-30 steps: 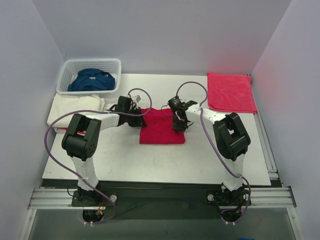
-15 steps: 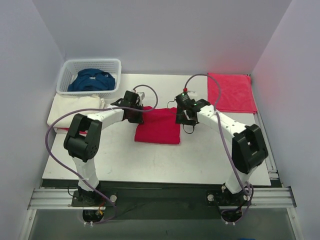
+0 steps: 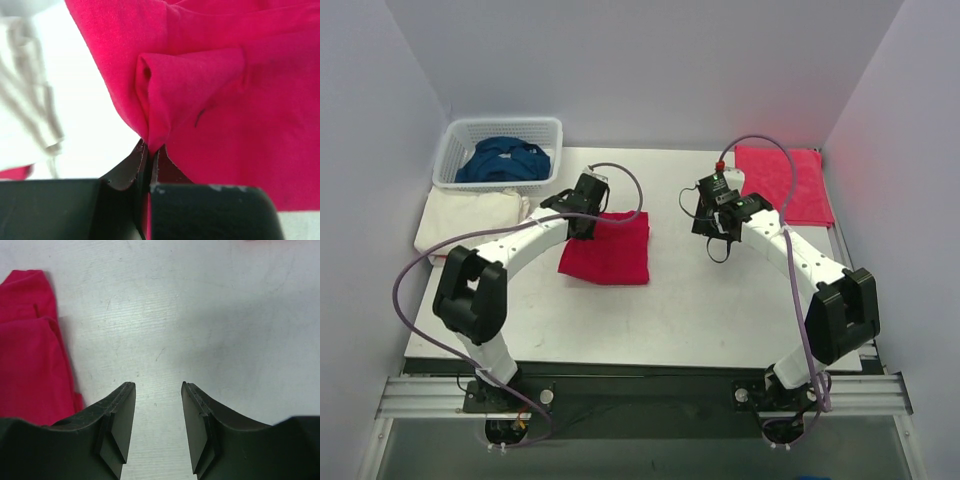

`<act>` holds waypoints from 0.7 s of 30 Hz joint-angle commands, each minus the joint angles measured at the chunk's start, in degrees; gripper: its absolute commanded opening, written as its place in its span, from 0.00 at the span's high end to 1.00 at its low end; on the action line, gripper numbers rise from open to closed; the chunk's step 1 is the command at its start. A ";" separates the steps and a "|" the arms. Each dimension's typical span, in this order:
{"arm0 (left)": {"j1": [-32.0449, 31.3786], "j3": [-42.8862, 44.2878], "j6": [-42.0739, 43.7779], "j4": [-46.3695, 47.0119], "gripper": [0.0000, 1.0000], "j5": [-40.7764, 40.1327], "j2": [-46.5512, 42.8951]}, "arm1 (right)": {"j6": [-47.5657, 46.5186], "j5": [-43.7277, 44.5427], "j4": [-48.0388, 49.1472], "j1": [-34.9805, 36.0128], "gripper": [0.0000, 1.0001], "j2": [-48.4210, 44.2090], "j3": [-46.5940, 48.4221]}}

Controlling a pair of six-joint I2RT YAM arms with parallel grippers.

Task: Fold and stack the t-shirts
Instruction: Put the neatly folded tshirt into the corner of the board with the left arm

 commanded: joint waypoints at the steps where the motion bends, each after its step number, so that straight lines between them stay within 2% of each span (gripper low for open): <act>1: -1.59 1.81 2.31 -4.70 1.00 -11.88 -7.66 | 0.10 1.07 -2.10 0.13 0.58 -0.70 -0.66; 5: -1.86 5.15 2.22 -12.59 1.00 -18.29 -10.82 | 0.45 0.11 -2.10 0.05 0.60 -0.70 -0.57; 10: -0.71 5.60 5.82 -15.34 1.00 -23.23 -14.70 | 0.89 -1.65 -2.10 0.13 0.61 -1.14 -0.31; 17: 9.21 4.55 14.08 -9.38 1.00 -21.12 -15.93 | 1.77 -3.41 -1.66 0.13 0.63 -2.45 -1.18; 21: 15.61 7.26 19.96 -7.69 1.00 -20.77 -14.35 | 1.94 -4.47 -1.31 0.13 0.64 -2.11 -1.54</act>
